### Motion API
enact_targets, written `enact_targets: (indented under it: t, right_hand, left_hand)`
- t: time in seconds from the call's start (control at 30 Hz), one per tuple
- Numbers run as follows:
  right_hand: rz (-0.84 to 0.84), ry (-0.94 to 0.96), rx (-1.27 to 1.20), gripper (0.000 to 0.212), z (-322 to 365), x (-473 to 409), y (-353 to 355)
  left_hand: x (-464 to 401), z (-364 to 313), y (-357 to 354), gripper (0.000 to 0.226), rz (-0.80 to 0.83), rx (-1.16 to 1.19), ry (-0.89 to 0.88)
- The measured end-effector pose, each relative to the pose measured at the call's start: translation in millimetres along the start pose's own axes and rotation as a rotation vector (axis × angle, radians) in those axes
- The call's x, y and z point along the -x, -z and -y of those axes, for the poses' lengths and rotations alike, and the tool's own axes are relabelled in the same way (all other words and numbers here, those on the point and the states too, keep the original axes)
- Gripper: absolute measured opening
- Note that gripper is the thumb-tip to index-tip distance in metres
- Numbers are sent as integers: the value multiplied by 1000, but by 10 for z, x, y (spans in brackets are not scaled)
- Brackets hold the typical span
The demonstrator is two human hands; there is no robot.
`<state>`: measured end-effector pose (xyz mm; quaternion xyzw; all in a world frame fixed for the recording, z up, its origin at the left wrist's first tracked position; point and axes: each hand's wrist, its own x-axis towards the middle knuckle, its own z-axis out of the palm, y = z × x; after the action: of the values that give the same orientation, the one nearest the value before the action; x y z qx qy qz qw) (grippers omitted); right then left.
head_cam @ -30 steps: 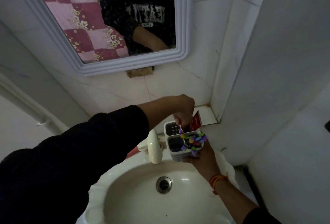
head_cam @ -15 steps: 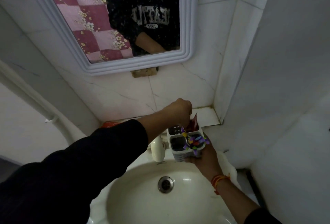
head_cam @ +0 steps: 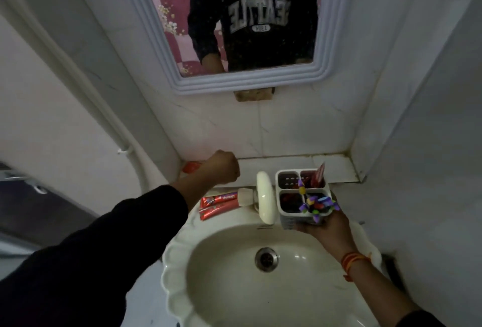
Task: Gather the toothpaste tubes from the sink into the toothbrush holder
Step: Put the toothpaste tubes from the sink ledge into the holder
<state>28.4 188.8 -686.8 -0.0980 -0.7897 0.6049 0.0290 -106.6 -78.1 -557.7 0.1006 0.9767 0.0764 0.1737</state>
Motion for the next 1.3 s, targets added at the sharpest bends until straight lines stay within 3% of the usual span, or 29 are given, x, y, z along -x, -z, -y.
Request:
enact_targets:
  t: [0.17, 0.33, 0.4, 0.63, 0.8, 0.97, 1.07, 1.23, 1.3]
  right_hand:
    - [19, -52, 69, 77, -26, -9, -23]
    - [40, -27, 69, 77, 2, -8, -33]
    - [38, -39, 94, 81, 12, -3, -25]
    - [20, -28, 170, 66, -9, 1, -11]
    - [19, -32, 144, 67, 25, 24, -13]
    - [6, -9, 102, 69, 135, 79, 5]
    - [5, 3, 76, 72, 162, 103, 15]
    - [12, 33, 48, 71, 184, 115, 37]
    - [25, 39, 38, 71, 186, 110, 46]
  left_hand:
    - [228, 279, -529, 24, 129, -62, 33]
    - [342, 336, -738, 39, 78, -90, 110]
    - [385, 347, -784, 43, 59, -59, 119]
    - [409, 376, -501, 42, 118, 41, 156]
    - [664, 101, 90, 63, -113, 123, 161]
    - [994, -385, 591, 44, -346, 331, 50]
    - [1106, -739, 723, 28, -455, 249, -85]
    - [1104, -1131, 598, 30, -448, 51, -227]
    - [1146, -1209, 612, 26, -535, 42, -269]
